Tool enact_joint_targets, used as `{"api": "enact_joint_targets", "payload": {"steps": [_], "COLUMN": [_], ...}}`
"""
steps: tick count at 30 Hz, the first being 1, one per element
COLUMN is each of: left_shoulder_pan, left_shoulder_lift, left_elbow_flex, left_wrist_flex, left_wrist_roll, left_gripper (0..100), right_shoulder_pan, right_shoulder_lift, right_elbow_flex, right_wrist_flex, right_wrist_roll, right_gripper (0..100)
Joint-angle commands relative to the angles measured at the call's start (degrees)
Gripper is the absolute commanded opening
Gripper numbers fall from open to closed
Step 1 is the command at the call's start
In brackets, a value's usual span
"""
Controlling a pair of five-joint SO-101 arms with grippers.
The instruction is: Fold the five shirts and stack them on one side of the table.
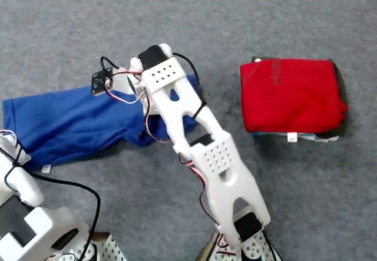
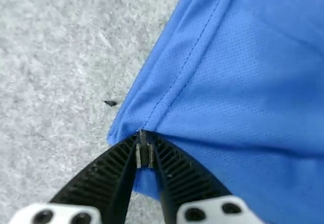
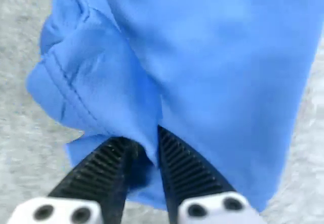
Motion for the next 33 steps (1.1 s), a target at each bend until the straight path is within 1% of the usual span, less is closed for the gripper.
{"api": "enact_joint_targets", "payload": {"steps": [1,2,3,4,6,7,10,12,13,15,17,20,22,25,29,33], "left_shoulder_pan": [0.18,0.18,0.18,0.18,0.18,0.18,0.18,0.18,0.18,0.18,0.18,0.18,0.18,0.18,0.18,0.18], "left_shoulder_lift": [-0.13,-0.13,-0.13,-0.13,-0.13,-0.13,-0.13,-0.13,-0.13,-0.04,-0.04,-0.04,-0.04,-0.13,-0.13,-0.13], "left_elbow_flex": [-2.55,-2.55,-2.55,-2.55,-2.55,-2.55,-2.55,-2.55,-2.55,-2.55,-2.55,-2.55,-2.55,-2.55,-2.55,-2.55], "left_wrist_flex": [0.09,0.09,0.09,0.09,0.09,0.09,0.09,0.09,0.09,0.00,0.00,0.00,0.00,0.00,0.00,-0.09], "left_wrist_roll": [0.35,0.35,0.35,0.35,0.35,0.35,0.35,0.35,0.35,0.35,0.35,0.35,0.44,0.44,0.53,0.53], "left_gripper": [2,2,2,2,2,2,2,2,2,2,2,2,2,2,2,2], "right_shoulder_pan": [3.30,3.91,4.62,5.14,5.85,6.46,6.55,5.32,4.53,3.12,1.36,-0.66,-1.98,-4.44,-6.64,-7.34], "right_shoulder_lift": [-0.22,-0.22,-0.13,-0.13,-0.31,-0.57,-4.09,-8.04,-10.59,-16.31,-22.37,-30.37,-34.42,-36.44,-35.47,-30.37], "right_elbow_flex": [-11.12,-14.02,-16.57,-18.77,-21.85,-22.29,-20.00,-14.46,-10.59,-0.66,9.80,25.27,34.33,46.02,55.52,55.69], "right_wrist_flex": [-1.23,-0.70,-0.09,1.14,2.90,2.90,2.90,2.90,2.90,2.81,2.81,2.29,0.44,-6.07,-16.35,-22.68], "right_wrist_roll": [1.14,1.14,1.14,1.14,0.97,-0.44,-3.78,-5.89,-7.12,-8.09,-8.09,-8.00,-7.56,-7.82,-8.09,-9.32], "right_gripper": [29.8,34.2,36.1,35.7,32.4,30.1,18.6,4.6,0.0,3.4,0.0,0.3,0.3,0.3,0.3,0.3]}}
